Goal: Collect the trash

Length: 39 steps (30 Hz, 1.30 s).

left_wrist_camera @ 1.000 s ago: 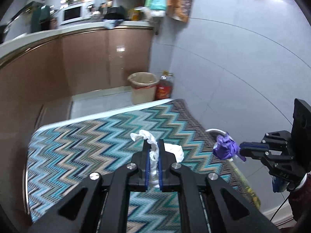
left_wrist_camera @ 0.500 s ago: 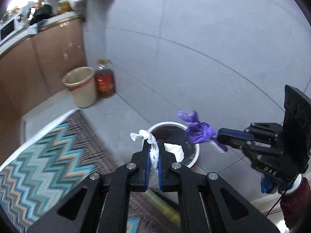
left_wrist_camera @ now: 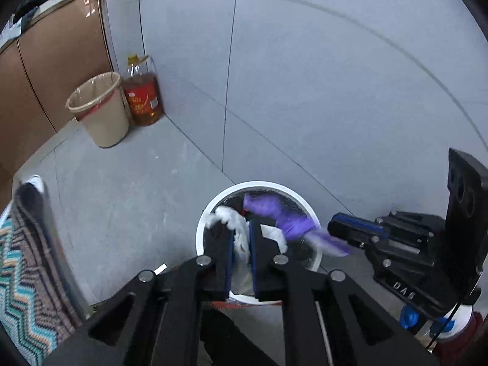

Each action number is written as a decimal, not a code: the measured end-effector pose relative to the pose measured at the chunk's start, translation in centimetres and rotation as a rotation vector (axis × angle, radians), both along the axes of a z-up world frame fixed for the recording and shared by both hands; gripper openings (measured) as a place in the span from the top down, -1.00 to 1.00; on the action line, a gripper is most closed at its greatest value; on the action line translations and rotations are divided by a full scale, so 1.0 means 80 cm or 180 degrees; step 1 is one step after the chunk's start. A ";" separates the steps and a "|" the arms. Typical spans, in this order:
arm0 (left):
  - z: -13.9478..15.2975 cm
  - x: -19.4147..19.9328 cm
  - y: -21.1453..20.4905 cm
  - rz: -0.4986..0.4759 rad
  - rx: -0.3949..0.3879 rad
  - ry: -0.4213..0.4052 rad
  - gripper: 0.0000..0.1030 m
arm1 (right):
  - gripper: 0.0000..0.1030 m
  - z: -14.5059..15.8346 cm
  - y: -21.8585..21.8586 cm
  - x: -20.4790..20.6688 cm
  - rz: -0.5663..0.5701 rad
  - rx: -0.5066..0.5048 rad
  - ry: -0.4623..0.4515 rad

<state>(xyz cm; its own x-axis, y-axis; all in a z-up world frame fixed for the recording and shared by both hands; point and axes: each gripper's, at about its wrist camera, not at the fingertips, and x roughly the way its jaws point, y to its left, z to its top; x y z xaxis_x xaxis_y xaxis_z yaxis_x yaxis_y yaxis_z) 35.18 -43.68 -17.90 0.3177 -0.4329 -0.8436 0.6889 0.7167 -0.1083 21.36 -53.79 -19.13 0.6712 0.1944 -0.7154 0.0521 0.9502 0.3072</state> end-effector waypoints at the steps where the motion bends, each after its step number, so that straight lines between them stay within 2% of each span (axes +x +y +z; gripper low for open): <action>1: -0.005 0.003 -0.001 0.0013 0.0006 0.0031 0.66 | 0.89 -0.009 -0.003 0.005 -0.0019 0.0022 0.0046; 4: -0.022 0.014 -0.004 0.0090 -0.0025 0.0094 0.24 | 0.82 -0.027 -0.006 0.014 -0.0061 0.0054 0.0152; 5: -0.022 0.014 -0.004 0.0107 -0.0042 0.0106 0.19 | 0.62 -0.033 -0.008 0.017 -0.0084 0.0049 0.0199; 6: -0.024 0.017 -0.003 0.0127 -0.0065 0.0129 0.18 | 0.42 -0.036 -0.007 0.018 -0.0101 0.0042 0.0220; 10: -0.021 0.018 0.007 0.0169 -0.0135 0.0154 0.17 | 0.23 -0.043 -0.013 0.009 -0.0209 0.0049 0.0279; 15: 0.008 0.004 0.027 0.0239 -0.0253 0.0068 0.17 | -0.10 -0.030 -0.015 -0.010 -0.0350 0.0015 0.0254; 21: 0.073 -0.041 0.065 0.0355 -0.0452 -0.0336 0.17 | -0.61 0.025 0.009 -0.043 -0.0416 -0.0140 0.0019; 27: 0.143 -0.108 0.120 0.0479 -0.0571 -0.0848 0.11 | -0.91 0.096 0.049 -0.089 -0.0439 -0.0321 -0.0313; 29: 0.160 -0.131 0.143 0.0526 -0.0571 -0.0977 -0.13 | -0.98 0.121 0.067 -0.108 -0.0437 -0.0385 -0.0436; 34: 0.193 -0.193 0.207 0.0649 -0.0524 -0.1304 -0.31 | -1.00 0.174 0.117 -0.152 -0.0425 -0.0521 -0.0697; 39: 0.219 -0.248 0.269 0.0802 -0.0514 -0.1586 -0.40 | -1.00 0.207 0.168 -0.185 -0.0412 -0.0685 -0.0839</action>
<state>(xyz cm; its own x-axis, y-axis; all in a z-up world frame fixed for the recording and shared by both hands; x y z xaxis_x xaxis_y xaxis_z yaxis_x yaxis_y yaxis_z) 15.37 -22.13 -0.35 0.7694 -0.4032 -0.4954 0.4951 0.8665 0.0637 6.53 -40.34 -2.57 0.8472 -0.0403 -0.5298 0.1218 0.9853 0.1198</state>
